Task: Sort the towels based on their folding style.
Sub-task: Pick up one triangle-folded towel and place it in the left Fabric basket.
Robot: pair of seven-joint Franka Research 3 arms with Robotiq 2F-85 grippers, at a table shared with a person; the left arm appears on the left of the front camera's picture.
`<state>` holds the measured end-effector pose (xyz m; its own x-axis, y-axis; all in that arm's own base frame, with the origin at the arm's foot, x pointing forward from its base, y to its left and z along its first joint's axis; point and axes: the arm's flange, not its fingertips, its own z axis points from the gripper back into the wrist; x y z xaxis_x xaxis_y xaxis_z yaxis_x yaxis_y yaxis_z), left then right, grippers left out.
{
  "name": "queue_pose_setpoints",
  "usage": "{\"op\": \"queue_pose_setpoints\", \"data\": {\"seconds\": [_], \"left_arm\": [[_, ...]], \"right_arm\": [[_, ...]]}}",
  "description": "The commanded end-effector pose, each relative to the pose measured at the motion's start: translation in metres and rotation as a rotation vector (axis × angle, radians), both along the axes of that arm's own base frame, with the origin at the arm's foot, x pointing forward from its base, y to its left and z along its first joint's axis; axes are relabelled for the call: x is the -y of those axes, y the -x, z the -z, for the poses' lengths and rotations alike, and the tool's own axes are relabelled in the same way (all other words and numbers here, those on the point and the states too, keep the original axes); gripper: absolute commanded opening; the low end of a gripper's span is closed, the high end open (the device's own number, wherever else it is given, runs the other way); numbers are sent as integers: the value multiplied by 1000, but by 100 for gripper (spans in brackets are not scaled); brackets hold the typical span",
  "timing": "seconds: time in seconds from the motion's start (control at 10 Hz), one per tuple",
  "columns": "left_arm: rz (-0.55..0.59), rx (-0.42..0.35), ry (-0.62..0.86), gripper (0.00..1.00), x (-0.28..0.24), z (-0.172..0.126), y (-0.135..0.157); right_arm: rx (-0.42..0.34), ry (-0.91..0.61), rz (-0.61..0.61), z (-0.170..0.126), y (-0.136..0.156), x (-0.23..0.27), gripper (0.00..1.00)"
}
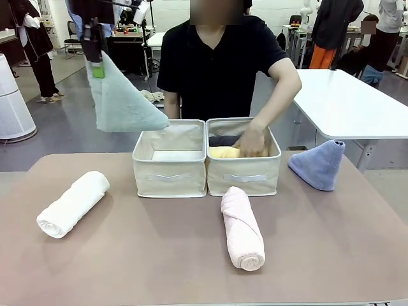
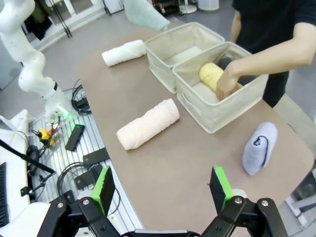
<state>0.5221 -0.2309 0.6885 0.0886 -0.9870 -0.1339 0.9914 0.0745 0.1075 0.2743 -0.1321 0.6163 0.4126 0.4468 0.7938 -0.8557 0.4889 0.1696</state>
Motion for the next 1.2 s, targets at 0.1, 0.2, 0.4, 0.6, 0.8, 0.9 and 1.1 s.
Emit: {"op": "queue_pose_setpoints", "data": {"seconds": [0.1, 0.2, 0.4, 0.6, 0.8, 0.9, 1.1], "left_arm": [[163, -20, -89, 17, 46, 1, -32], [180, -42, -87, 17, 56, 10, -35], [191, -69, -75, 17, 71, 28, -36], [171, -78, -62, 17, 77, 50, -37], [168, -104, -17, 17, 82, 65, -41], [167, -109, -3, 17, 89, 71, -43], [174, -118, -5, 17, 100, 77, -45]], "right_arm": [[10, -12, -11, 1, 0, -1, 100], [10, -12, -11, 1, 0, -1, 100], [10, -12, -11, 1, 0, -1, 100], [10, -12, -11, 1, 0, -1, 100], [10, -12, -11, 1, 0, -1, 100], [10, -12, -11, 1, 0, -1, 100], [10, -12, -11, 1, 0, -1, 100]]}}
